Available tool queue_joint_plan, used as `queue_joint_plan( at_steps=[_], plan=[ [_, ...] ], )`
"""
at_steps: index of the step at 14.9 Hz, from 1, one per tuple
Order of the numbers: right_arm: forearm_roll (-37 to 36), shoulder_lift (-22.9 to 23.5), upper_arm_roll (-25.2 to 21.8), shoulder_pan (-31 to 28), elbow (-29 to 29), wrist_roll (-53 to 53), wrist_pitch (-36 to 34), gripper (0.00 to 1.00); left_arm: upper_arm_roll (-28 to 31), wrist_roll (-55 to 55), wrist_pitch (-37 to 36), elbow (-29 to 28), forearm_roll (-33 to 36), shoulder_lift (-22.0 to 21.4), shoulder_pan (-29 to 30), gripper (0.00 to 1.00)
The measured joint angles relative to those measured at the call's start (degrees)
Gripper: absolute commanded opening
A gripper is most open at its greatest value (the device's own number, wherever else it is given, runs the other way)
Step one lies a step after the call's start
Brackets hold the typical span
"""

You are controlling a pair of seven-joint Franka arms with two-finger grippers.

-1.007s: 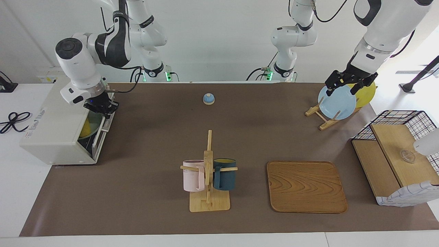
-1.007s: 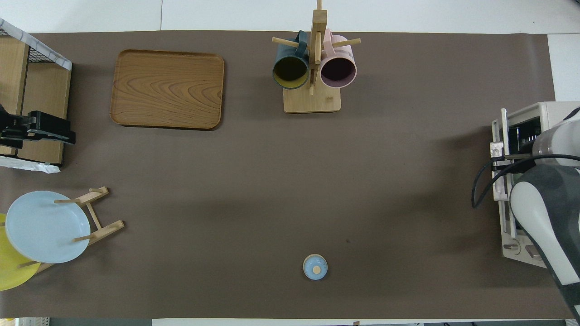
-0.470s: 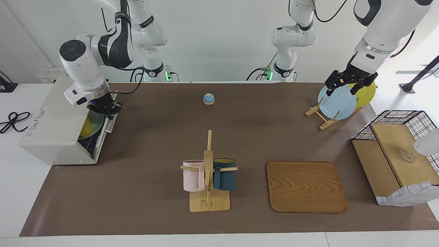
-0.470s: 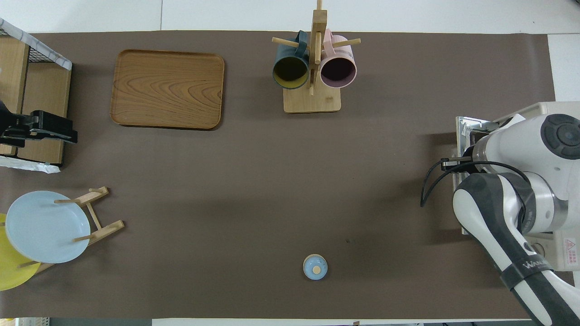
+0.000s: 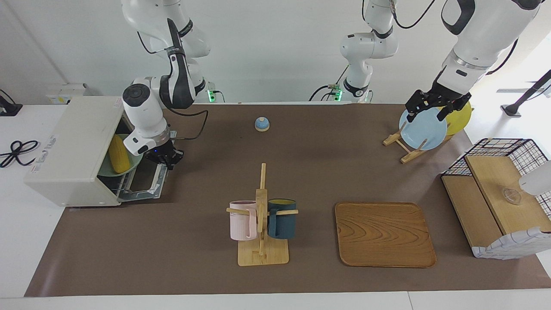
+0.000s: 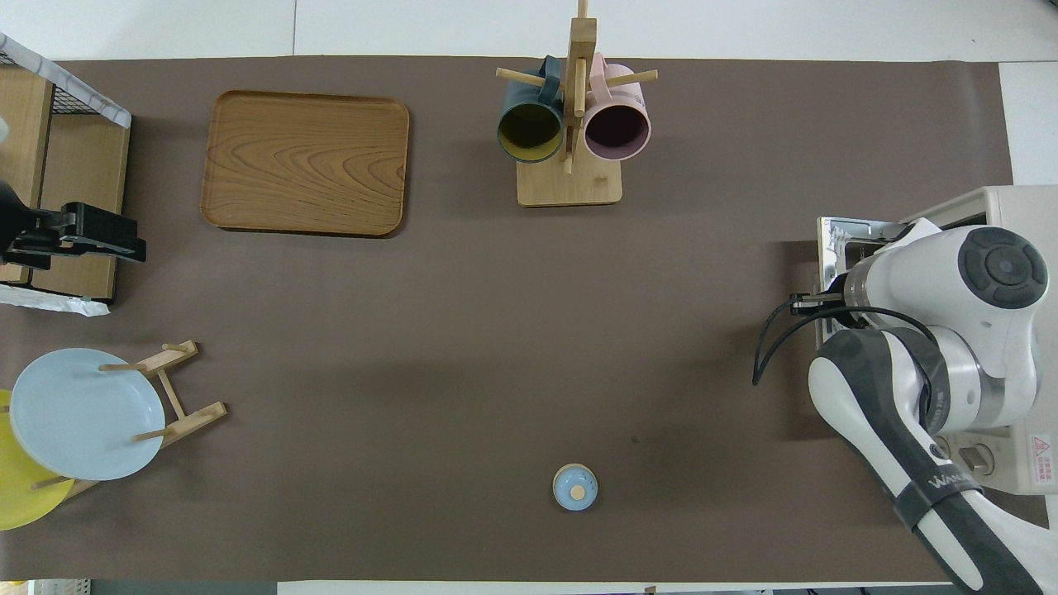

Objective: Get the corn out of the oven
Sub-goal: 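Reach the right gripper into the open toaster oven toward the plate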

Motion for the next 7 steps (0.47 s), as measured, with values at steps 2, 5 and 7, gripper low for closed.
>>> queue_joint_plan(
  at_steps=[2, 5, 7],
  plan=[
    [0.7, 0.3, 0.0, -0.1, -1.1, 0.1, 2.2, 0.0, -0.1, 0.0, 0.1, 0.0, 0.0, 0.0, 0.0, 1.0],
    [1.3, 1.5, 0.0, -0.1, -1.4, 0.1, 3.5, 0.0, -0.2, 0.0, 0.1, -0.1, 0.0, 0.0, 0.0, 1.0],
    [1.5, 1.9, -0.1, -0.1, -1.4, 0.1, 3.7, 0.0, -0.2, 0.0, 0.1, -0.1, -0.1, 0.0, 0.0, 1.0]
  ],
)
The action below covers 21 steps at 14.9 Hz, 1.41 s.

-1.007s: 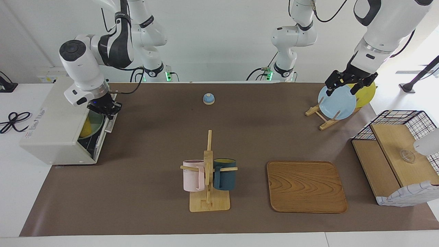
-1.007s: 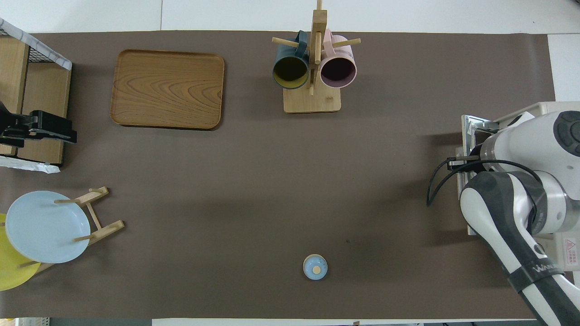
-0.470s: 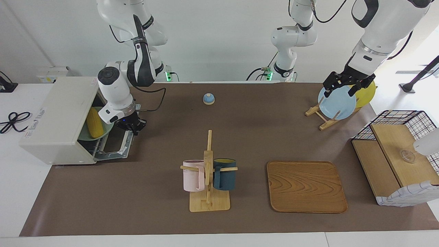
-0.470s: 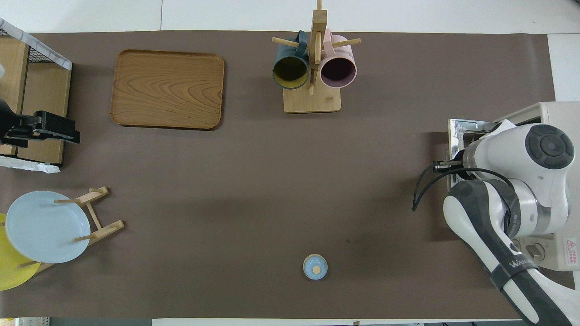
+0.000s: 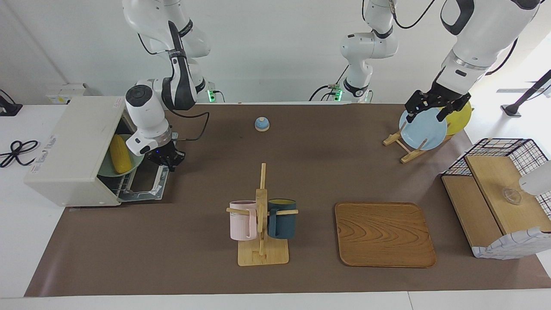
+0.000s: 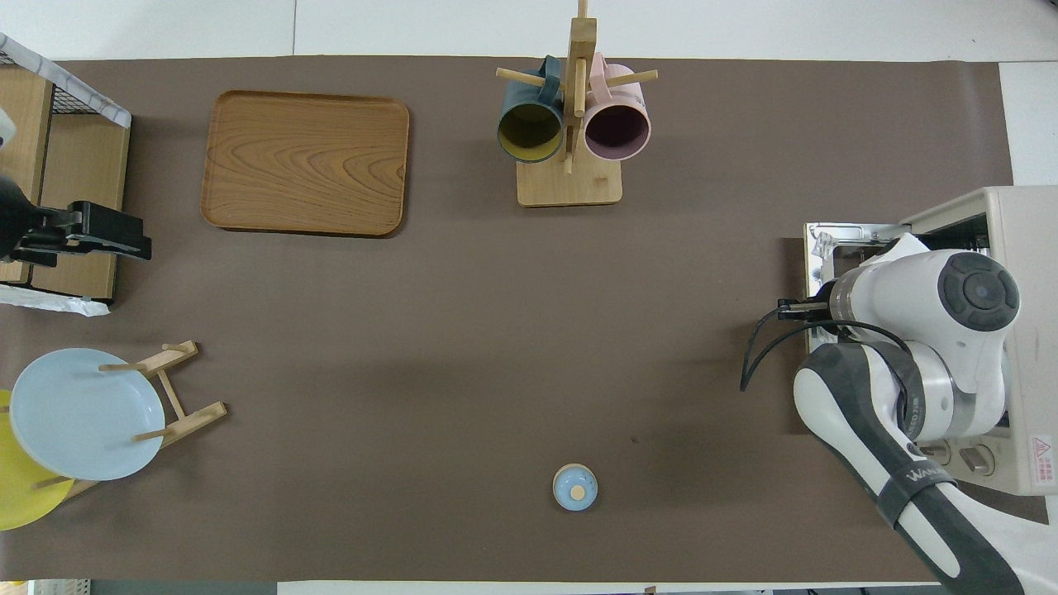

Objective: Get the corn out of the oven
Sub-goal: 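Reach the right gripper into the open toaster oven toward the plate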

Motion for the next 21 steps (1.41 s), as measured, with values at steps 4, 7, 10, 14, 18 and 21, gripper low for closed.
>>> queue_joint_plan(
  at_steps=[4, 7, 10, 14, 18, 21],
  plan=[
    [2.0, 0.1, -0.3, -0.1, 0.0, 0.0, 0.0, 0.0, 0.0, 0.0, 0.0, -0.1, 0.0, 0.0, 0.0, 1.0],
    [4.2, 0.1, -0.6, 0.0, -0.1, 0.0, 0.0, 0.0, 0.0, 0.0, 0.1, -0.2, 0.0, 0.0, 0.0, 1.0],
    [4.6, 0.1, -0.7, 0.0, -0.1, 0.0, 0.0, 0.0, 0.0, 0.0, 0.7, -0.7, 0.0, 0.3, 0.0, 1.0],
    [4.7, 0.1, -0.7, 0.0, -0.1, 0.0, 0.0, 0.0, 0.0, 0.0, 1.5, -0.9, -0.1, 0.9, 0.0, 1.0],
    [4.9, 0.1, -0.7, 0.0, 1.0, 0.0, -3.0, 0.0, -0.2, 0.0, 1.6, -0.9, -0.4, 0.9, -0.1, 1.0],
    [5.3, -0.3, -1.1, 0.0, 2.4, -0.1, -5.1, 0.29, -0.2, 0.0, 1.7, -0.9, -0.8, 1.0, -0.1, 1.0]
  ],
)
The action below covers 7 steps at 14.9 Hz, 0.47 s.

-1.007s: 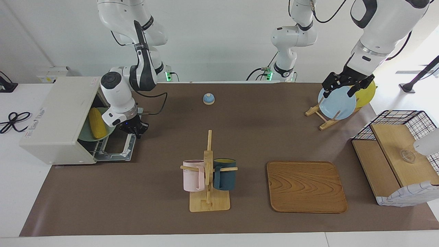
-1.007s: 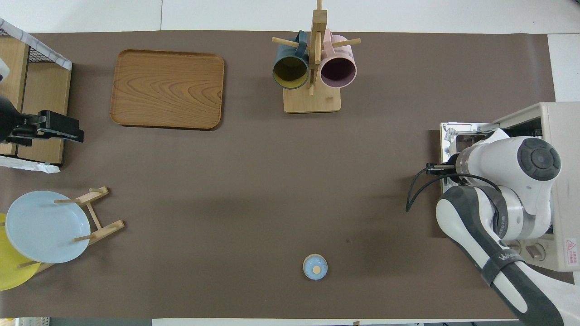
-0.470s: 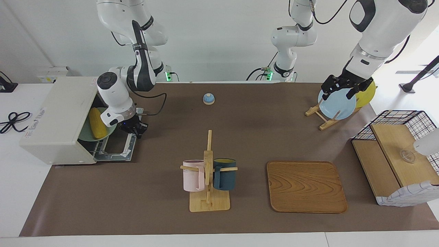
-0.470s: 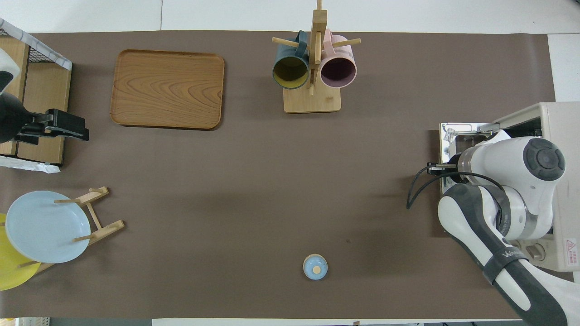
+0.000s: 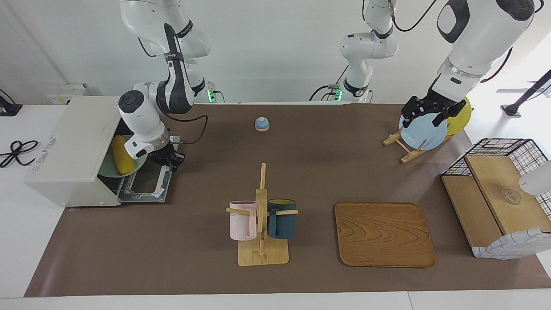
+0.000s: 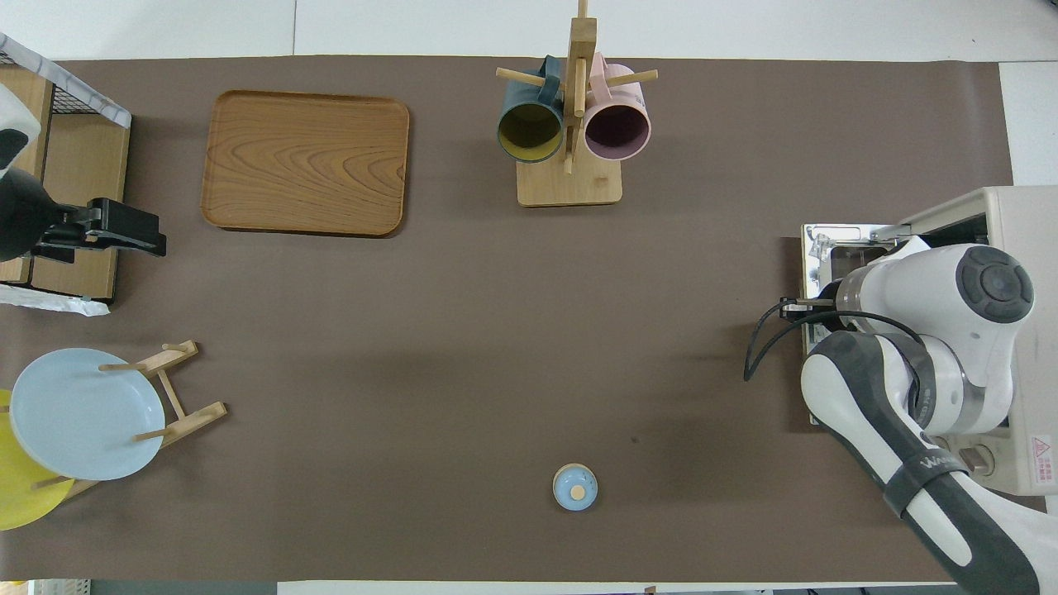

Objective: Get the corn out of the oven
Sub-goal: 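Reach the right gripper into the open toaster oven toward the plate, then grasp the green plate with corn inside the oven with the right gripper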

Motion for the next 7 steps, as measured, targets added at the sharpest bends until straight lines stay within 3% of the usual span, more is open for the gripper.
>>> queue_joint_plan(
  at_steps=[3, 5, 7],
  plan=[
    [0.0, -0.6, -0.6, 0.0, 2.7, -0.1, -2.9, 0.34, 0.0, 0.0, 0.3, 0.0, -0.9, 0.1, 0.0, 1.0],
    [0.0, -1.1, -0.8, -0.1, 4.8, -0.1, -6.1, 0.45, 0.0, 0.0, 0.6, -0.1, -1.0, 0.3, 0.0, 1.0],
    [0.0, -2.0, -1.0, -0.6, 6.4, -0.1, -9.2, 0.45, 0.0, 0.0, 0.8, -0.1, -1.1, 0.6, -0.1, 1.0]
  ],
)
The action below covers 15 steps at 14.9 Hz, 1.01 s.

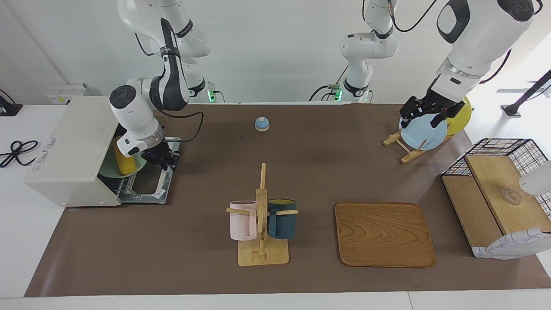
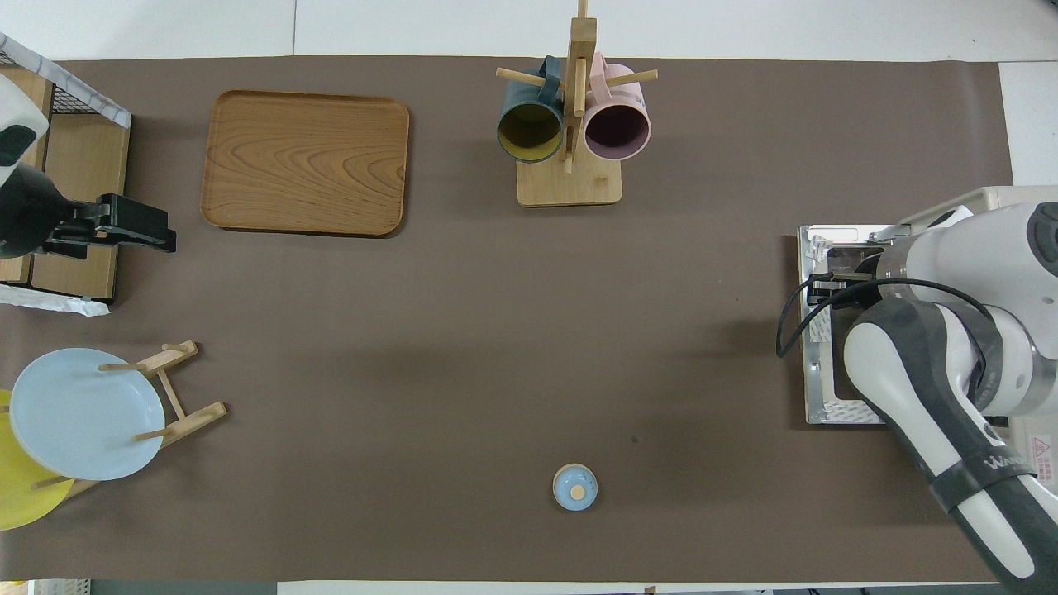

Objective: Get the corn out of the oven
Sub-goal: 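Grasp the green plate with corn inside the oven with the right gripper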

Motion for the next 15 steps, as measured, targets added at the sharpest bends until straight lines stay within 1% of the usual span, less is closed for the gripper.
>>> queue_joint_plan(
  at_steps=[3, 7, 10, 11, 15],
  plan=[
    [-0.6, -1.9, -0.3, -1.2, 0.5, 0.0, -3.6, 0.45, 0.0, 0.0, 0.4, -0.1, 0.0, 0.3, -0.5, 1.0],
    [-4.7, -3.0, -0.4, -4.2, 0.5, -0.2, -5.8, 0.45, 0.0, 0.0, 1.1, -0.3, 0.0, 0.6, -0.7, 1.0],
    [-4.8, -3.0, -0.4, -6.6, 0.0, -2.7, -6.1, 0.42, 0.0, 0.0, 1.3, -0.4, -0.1, 0.8, -0.7, 1.0],
    [-4.8, -3.2, -0.3, -6.6, -0.3, -2.7, -6.1, 0.41, 0.0, 0.0, 1.4, -0.4, -0.1, 1.0, -0.8, 1.0],
    [-4.8, -3.5, -0.2, -6.6, -2.5, -2.7, -4.3, 0.4, 0.0, 0.0, 1.9, -0.4, -0.1, 1.2, -1.5, 1.0]
  ],
)
